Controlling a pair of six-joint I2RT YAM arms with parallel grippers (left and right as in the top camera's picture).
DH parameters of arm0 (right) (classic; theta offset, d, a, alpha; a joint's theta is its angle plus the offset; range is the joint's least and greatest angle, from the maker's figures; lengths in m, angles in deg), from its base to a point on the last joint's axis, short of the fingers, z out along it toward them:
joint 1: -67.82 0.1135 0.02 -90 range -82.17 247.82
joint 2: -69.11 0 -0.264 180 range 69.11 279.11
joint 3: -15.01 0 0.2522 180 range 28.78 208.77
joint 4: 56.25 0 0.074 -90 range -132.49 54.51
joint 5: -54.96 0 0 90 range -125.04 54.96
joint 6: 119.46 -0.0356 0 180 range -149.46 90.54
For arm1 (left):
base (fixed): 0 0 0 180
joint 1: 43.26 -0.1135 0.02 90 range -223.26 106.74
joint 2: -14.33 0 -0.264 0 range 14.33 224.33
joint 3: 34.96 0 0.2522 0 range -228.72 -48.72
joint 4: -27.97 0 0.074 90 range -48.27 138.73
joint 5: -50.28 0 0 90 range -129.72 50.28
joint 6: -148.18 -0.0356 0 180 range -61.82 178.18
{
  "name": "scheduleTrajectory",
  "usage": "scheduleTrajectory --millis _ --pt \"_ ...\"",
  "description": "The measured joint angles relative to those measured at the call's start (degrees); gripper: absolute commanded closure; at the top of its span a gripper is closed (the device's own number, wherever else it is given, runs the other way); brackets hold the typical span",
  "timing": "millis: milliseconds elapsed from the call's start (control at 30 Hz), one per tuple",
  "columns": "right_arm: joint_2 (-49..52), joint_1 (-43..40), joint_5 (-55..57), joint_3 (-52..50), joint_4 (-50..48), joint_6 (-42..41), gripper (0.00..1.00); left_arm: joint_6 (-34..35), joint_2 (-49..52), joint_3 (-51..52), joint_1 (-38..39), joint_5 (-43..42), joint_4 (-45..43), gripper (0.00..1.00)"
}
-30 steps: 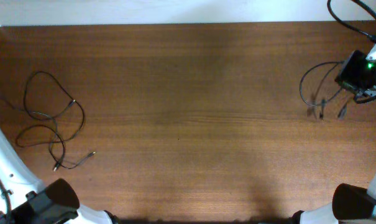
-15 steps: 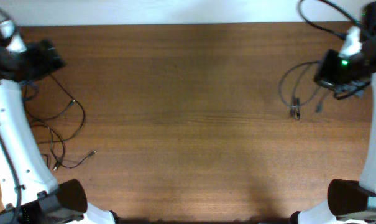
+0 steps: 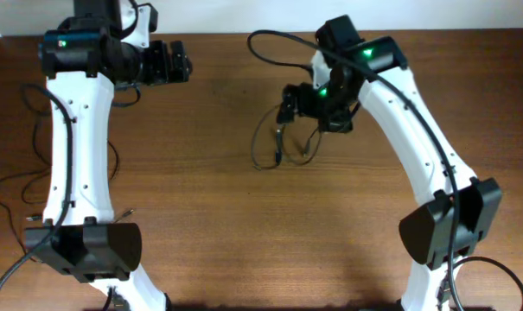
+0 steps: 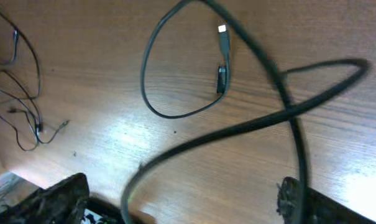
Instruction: Untangle cables
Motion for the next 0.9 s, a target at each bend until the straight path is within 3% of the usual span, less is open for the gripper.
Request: scheduleTrajectory --millis 100,233,333,400,467,567,733,833,900 --pt "-0.04 -7.48 -1.44 0.0 2.14 0.74 0.01 -0.02 1.62 -0.02 4.02 -0.96 -0.17 0.01" --pt "-0.07 -14.49 -15.72 0.31 10.34 18.51 0.01 -3.93 10.73 0.04 9.6 -1.99 -2.47 0.01" --pt "-0.07 -15.76 -20.31 0.39 17.7 30.36 0.01 -10.78 12.22 0.07 12.15 -11.23 -5.84 0.0" --pt "-0.07 -20.09 -19.23 0.42 16.28 31.19 0.01 -12.55 12.57 0.07 14.75 -15.61 -8.63 0.0" --pt "-0.07 -27.76 -15.65 0.37 12.46 26.62 0.01 -12.59 14.05 0.04 17.88 -16.11 -12.24 0.01" --pt "-0.07 -38.69 -12.24 0.37 12.63 22.71 0.01 -5.18 20.13 0.04 25.79 -6.97 -13.27 0.0" --pt "-0.07 -38.51 -9.38 0.37 13.05 22.25 0.01 9.53 23.21 0.13 30.64 11.87 -6.69 0.01" --pt "-0.07 -38.47 -8.74 0.37 12.94 22.25 0.01 12.13 24.04 0.13 30.71 14.53 -6.29 0.01" --pt "-0.07 -38.47 -8.74 0.37 12.87 22.25 0.01 12.66 26.25 0.17 31.52 10.1 -10.43 0.01"
